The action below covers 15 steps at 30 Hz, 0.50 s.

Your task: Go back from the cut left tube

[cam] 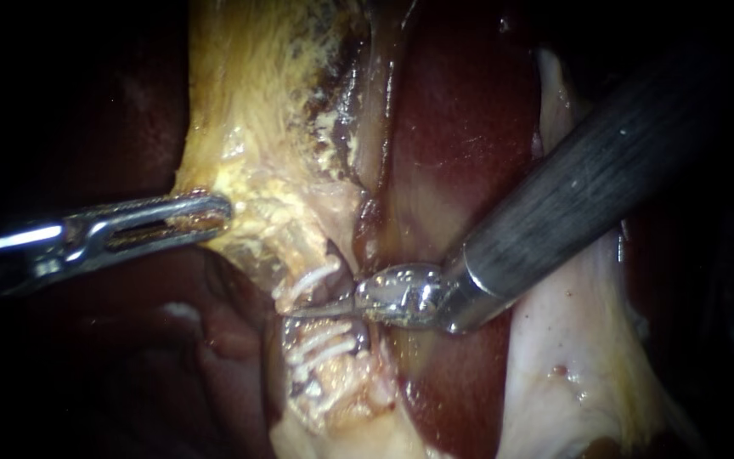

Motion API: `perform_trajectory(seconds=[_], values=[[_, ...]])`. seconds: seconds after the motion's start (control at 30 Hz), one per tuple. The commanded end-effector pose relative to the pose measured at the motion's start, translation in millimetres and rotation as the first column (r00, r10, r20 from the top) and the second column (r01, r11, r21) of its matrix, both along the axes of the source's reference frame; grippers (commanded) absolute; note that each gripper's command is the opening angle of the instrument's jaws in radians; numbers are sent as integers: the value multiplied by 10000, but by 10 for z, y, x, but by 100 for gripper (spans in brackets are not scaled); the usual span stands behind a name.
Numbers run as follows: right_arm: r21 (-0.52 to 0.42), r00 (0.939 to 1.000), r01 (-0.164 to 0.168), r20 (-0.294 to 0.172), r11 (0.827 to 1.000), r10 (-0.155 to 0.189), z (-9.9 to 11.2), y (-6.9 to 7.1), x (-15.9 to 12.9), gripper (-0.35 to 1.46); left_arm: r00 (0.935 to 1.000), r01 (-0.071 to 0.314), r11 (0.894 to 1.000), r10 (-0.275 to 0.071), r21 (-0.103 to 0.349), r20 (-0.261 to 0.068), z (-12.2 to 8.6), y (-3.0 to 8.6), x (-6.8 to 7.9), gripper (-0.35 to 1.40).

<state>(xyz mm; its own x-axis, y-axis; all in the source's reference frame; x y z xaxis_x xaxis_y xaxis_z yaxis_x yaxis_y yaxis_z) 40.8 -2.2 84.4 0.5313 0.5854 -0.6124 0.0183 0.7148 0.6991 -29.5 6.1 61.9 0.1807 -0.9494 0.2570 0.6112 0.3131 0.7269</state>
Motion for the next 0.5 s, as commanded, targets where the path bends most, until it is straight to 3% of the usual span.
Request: perform_trajectory(seconds=[0.03, 0.1, 0.27, 0.4, 0.5], values=[[10, 10000, -3, 12, 10000, 3, -1, 0, 0, -35, 10000, -5, 10000, 5, 0, 10, 0, 0, 0, -35], [167, 10000, -94, 24, 9998, 93, -2, 0, -1, -33, 10000, -6, 10000, 6, 0, 11, 0, 0, 0, -35], [258, 9996, -265, -63, 9993, 266, -4, -2, 0, 44, 10000, -6, 10000, 6, 0, 11, 0, 0, 0, -35], [258, 9996, -266, -62, 9993, 268, -5, -2, 0, 71, 10000, -6, 10000, 6, 1, 11, 0, 0, 0, -35], [228, 9995, -312, -38, 9993, 313, -5, -2, 0, 81, 10000, -6, 10000, 6, 1, 11, 0, 0, 0, -35]])
